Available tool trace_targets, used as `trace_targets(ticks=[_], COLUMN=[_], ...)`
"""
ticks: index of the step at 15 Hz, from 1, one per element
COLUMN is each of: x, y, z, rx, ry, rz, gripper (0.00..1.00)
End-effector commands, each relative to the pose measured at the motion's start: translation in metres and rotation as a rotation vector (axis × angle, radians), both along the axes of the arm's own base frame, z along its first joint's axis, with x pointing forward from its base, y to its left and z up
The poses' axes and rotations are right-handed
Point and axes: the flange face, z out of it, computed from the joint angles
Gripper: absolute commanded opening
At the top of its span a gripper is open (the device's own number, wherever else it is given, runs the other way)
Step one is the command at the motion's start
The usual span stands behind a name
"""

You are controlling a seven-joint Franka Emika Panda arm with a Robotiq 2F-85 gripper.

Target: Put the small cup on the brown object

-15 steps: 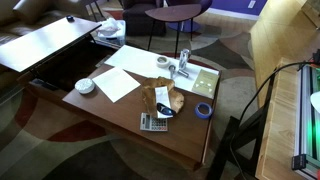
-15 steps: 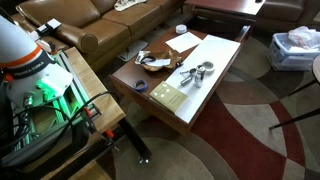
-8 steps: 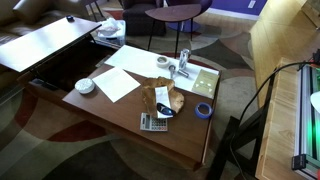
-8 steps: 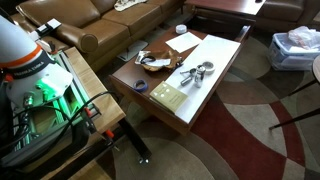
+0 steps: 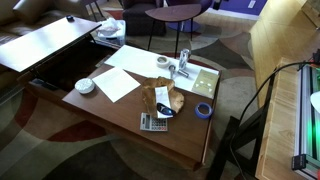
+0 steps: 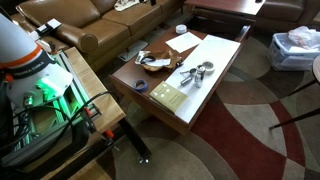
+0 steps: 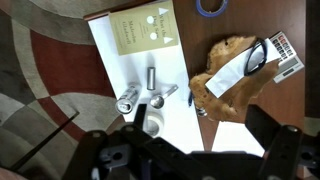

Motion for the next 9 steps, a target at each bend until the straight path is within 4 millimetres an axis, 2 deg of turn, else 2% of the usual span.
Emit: trace_targets(ticks=[1,4,5,6,7,9], x=[0.03,0.033,0.02,0.022,0.023,0.026], y=[0.016,0.017,0.02,0.02,0.019,0.019], z=[-0.084,-0.157,-0.116,-0.134,-0.138,-0.128], rx=[0.0,0.032,0.014,0.016,0.017,0.015], ry=[0.104,0.278,0.188,0.214,0.216,0.197], rz=[0.059,0.072,0.055,0.057,0.057,0.057], gripper=[1.0,1.0,1.0,1.0,1.0,1.0])
